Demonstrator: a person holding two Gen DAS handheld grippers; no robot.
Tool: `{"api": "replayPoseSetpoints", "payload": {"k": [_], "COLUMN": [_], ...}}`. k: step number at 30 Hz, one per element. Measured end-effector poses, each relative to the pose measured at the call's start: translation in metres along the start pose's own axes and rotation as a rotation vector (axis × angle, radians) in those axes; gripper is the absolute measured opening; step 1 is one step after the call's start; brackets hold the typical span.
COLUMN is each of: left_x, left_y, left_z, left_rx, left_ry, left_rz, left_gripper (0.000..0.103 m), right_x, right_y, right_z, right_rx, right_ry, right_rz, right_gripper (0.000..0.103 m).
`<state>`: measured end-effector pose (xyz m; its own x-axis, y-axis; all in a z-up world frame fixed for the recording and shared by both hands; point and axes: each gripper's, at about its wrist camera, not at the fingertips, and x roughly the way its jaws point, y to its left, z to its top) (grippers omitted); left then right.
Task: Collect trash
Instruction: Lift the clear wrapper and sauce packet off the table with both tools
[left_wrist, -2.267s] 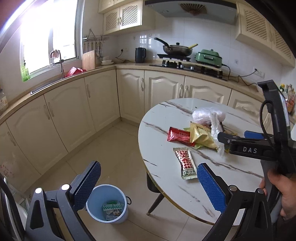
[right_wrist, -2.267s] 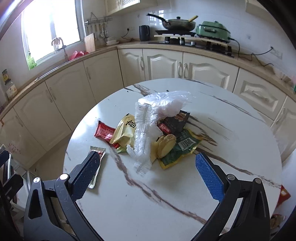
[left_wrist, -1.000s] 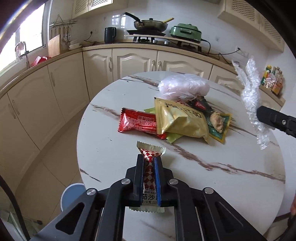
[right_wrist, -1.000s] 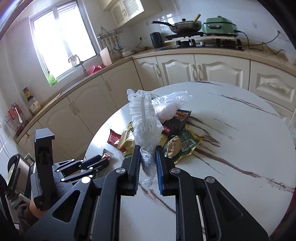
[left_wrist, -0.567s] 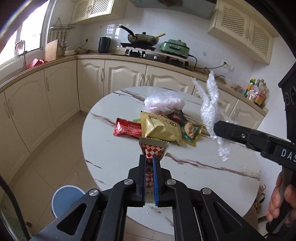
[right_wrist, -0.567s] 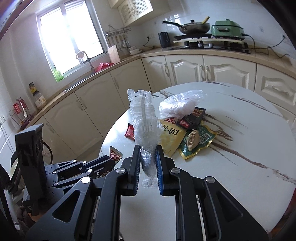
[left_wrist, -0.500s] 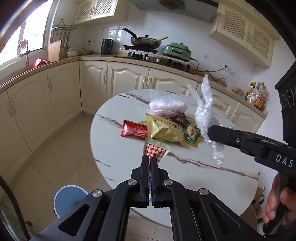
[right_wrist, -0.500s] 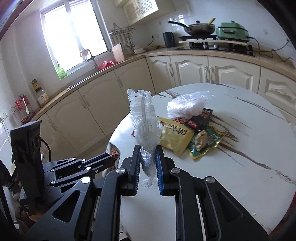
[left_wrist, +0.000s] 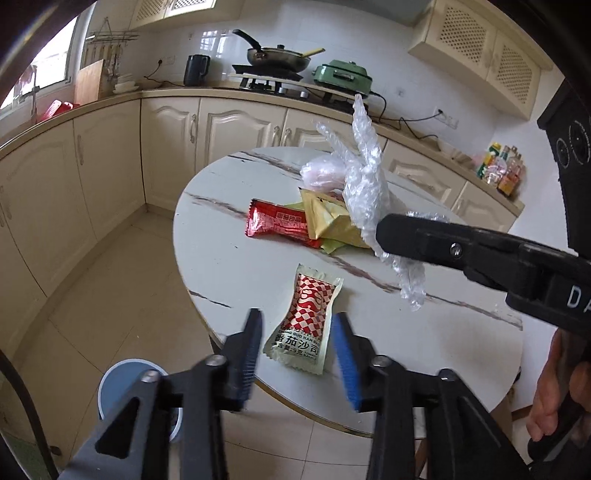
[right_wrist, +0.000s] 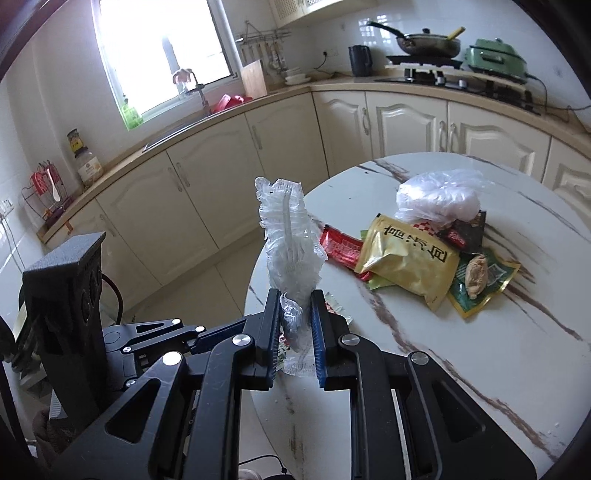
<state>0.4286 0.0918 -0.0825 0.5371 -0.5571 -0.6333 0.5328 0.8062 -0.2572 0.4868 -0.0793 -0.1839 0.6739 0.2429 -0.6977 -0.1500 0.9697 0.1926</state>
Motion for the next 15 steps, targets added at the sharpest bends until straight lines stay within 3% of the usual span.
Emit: {"api": "replayPoseSetpoints", "payload": {"k": [4,6,8,10,15], "left_x": [0.01,0.014,0.019,0.022,0.024], "left_y": [-0.004,-0.007,-0.016,-0.019,-0.012], "left_z": [0.0,0.002,0.005,0.007,0.006], "left_rx": [0.025,0.05,0.071,0.074,0.014], "left_ry": [0.039,0.038,0.043,0.049,0.016], "left_rz": [0.019,0.043,0.049,0.06,0.044], "left_gripper": [0.05,0.031,0.028,0.013,0.003], "right_x": [-0.007,-0.009,-0.01,-0.01,-0.006], "right_y": [-0.009,-0.013,-0.014,-0.015,-0.013], "right_z": [0.002,0.002,0.002,0.001,-0.005], "right_rx": [0.005,0.008,0.007,0.008,0.015], "right_ry": [-0.013,-0.016,-0.016,-0.016,-0.003], "right_rz": [-0.008,-0.007,-0.005,-0.002,0.004], "right_gripper": [0.015,0.015,0.015,0.015,0.015]}}
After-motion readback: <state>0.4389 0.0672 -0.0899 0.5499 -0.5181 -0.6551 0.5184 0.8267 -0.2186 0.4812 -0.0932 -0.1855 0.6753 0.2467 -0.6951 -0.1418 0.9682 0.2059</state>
